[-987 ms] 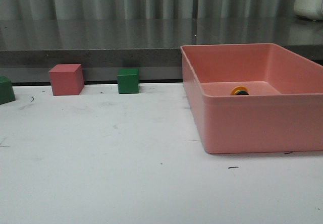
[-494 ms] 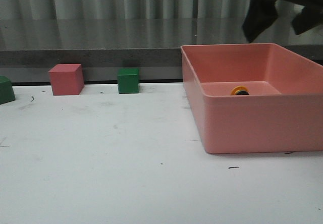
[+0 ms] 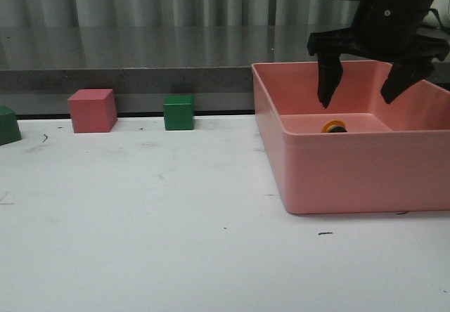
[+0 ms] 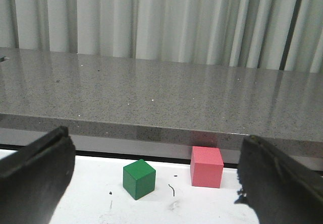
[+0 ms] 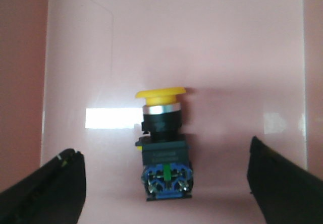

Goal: Place and stand button with both arms
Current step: 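Lower the right gripper into the pink bin around the yellow button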

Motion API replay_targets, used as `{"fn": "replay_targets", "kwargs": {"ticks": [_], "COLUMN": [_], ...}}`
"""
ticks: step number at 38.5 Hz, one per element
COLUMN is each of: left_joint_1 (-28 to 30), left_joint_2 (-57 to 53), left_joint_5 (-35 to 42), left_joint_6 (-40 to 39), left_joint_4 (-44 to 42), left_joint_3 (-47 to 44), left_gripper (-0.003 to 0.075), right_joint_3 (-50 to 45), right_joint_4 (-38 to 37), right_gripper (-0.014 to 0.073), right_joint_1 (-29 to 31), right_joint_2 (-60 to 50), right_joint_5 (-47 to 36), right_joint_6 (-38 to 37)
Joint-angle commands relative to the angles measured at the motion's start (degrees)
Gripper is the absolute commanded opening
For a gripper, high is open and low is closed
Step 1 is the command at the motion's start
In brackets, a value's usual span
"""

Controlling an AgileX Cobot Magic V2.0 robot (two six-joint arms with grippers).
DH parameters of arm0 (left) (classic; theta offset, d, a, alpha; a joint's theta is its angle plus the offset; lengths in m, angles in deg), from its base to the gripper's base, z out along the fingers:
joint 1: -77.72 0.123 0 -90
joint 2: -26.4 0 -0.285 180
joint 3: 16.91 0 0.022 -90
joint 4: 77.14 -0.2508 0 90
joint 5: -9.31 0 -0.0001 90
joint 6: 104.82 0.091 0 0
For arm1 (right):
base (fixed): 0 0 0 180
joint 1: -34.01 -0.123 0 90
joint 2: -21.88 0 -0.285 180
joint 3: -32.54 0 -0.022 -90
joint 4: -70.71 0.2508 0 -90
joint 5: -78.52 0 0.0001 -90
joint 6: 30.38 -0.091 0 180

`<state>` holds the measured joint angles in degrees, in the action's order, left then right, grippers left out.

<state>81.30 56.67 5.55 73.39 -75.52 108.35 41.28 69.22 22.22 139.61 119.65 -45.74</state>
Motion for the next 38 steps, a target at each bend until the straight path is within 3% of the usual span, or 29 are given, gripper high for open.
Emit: {"fn": "replay_targets", "kwargs": {"ticks": [1, 15, 24, 35, 38], "left_joint_1": [0.0, 0.0, 0.0, 0.0, 0.0], "left_joint_2": [0.8, 0.8, 0.8, 0.8, 0.8], "left_joint_5": [4.8, 4.8, 4.8, 4.8, 4.8], "left_joint_6": [-0.6, -0.6, -0.6, -0.6, -0.6], "left_joint_4": [0.1, 0.1, 0.1, 0.1, 0.1], "left_joint_3": [2.0, 2.0, 2.0, 2.0, 2.0], "left_gripper": [0.0617, 0.0617, 0.0617, 0.0617, 0.0617], "right_joint_3": [5.9, 15.6, 15.6, 15.6, 15.6], "right_joint_4": [-1.1, -1.4, -1.4, -1.4, -1.4], "right_gripper": [0.0661, 0.0653, 0.0449, 0.0405, 0.0348], "right_joint_1": [0.2, 0.2, 0.2, 0.2, 0.2], "right_joint_2": [1.3, 11.2, 12.0, 12.7, 12.7], "right_joint_5": [0.5, 5.4, 7.1, 9.5, 9.5], "right_joint_6": [-0.5, -0.4, -0.4, -0.4, -0.4]}}
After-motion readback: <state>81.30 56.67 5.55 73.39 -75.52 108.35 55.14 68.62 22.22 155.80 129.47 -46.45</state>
